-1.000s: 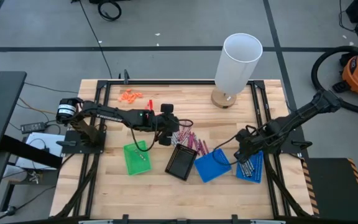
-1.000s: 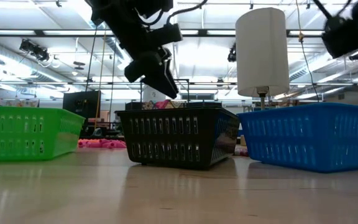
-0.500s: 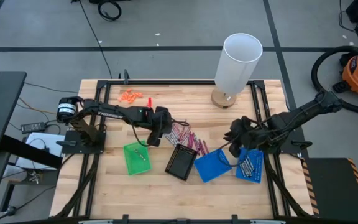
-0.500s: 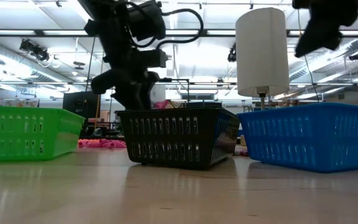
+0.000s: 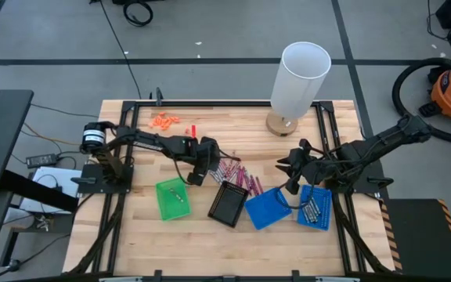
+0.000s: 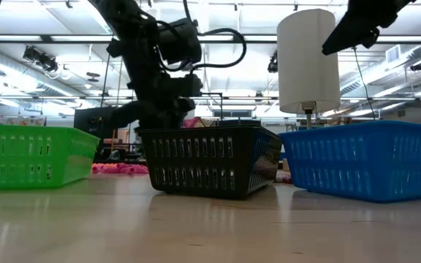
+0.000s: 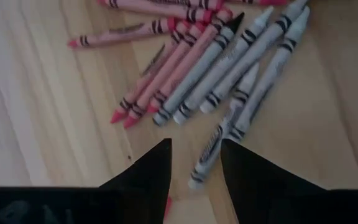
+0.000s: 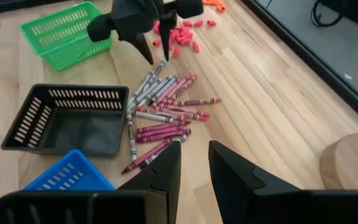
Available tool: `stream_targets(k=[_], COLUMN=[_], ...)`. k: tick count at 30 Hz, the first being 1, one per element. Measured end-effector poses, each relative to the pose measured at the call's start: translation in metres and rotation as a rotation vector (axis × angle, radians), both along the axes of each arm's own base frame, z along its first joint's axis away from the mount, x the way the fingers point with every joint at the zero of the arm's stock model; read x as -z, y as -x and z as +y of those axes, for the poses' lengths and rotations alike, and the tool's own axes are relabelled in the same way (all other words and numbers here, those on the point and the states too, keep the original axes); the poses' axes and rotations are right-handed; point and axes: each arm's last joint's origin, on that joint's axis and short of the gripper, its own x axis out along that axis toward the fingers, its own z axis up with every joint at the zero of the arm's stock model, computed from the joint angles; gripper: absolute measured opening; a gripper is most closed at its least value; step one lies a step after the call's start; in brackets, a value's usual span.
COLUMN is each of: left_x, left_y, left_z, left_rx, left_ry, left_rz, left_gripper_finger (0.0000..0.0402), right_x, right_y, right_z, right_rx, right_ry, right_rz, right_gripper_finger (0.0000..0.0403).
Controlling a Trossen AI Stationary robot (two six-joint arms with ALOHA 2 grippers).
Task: Sort crayons
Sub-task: Put the white crayon into the green bin
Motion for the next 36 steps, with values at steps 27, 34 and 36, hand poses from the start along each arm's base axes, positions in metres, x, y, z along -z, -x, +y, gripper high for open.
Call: stream_targets(k=[27, 34, 36], left_x=[0.012, 0.012, 0.012], left_y=[0.004, 0.004, 0.004], left_z=[0.019, 0.020, 0.020], left_rx=[0.104, 0.108, 0.113], left_ry=[0.158, 0.151, 0.147], left_rz=[0.050, 0.044, 0.047], left_gripper_finger=[0.0148, 0.0148, 0.0148], right_x=[-0.001, -0.002, -0.002], right_y=[-0.001, -0.002, -0.002], right_z=[0.001, 0.002, 0.002], right_rx=[0.000, -0.007, -0.009], right_ry=[-0.015, -0.022, -0.020], right_rz=[-0.025, -0.036, -0.034], right_gripper_finger=[0.0092, 0.0092, 0.0092])
